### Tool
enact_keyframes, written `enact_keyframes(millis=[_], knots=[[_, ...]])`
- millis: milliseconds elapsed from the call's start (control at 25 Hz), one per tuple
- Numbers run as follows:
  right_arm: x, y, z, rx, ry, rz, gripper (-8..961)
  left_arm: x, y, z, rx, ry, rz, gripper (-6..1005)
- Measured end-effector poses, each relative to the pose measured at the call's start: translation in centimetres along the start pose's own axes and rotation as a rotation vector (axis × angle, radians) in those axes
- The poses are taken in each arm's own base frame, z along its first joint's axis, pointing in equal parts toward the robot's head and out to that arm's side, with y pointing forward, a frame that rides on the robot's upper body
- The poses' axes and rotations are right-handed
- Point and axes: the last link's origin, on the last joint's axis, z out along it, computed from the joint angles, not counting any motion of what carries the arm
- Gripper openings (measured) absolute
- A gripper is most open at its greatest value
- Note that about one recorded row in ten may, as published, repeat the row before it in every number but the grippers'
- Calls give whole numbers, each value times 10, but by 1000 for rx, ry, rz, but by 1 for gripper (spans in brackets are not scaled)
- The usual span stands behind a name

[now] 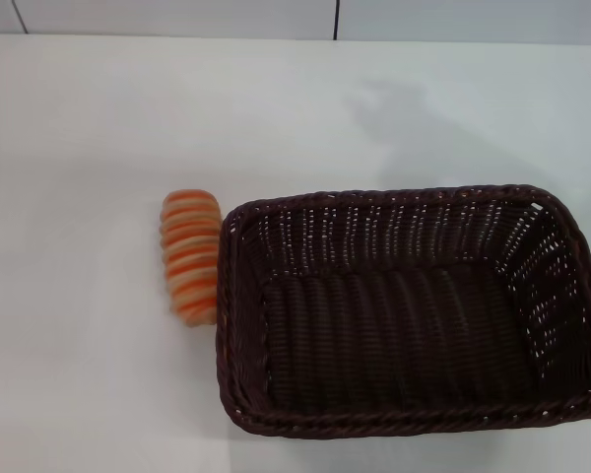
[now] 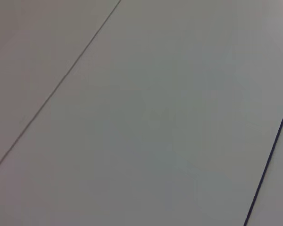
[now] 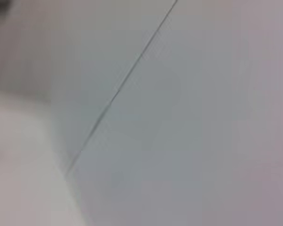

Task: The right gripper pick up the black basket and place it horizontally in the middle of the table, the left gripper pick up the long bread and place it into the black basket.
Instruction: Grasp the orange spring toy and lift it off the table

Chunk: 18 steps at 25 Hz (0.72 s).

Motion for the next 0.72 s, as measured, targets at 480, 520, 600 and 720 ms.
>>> enact_keyframes(millis=[480, 520, 600, 720], knots=[[80, 37, -9, 694, -303, 88, 325, 7, 8, -24, -108, -1, -87, 833], [91, 40, -10, 795, -302, 89, 325, 5, 12, -26, -129, -11, -89, 833], [96, 41, -11, 847, -308, 93, 326, 4, 15, -27, -144, -20, -89, 833], [122, 54, -24, 1073, -364, 106, 326, -1, 21, -29, -181, -54, -81, 833]])
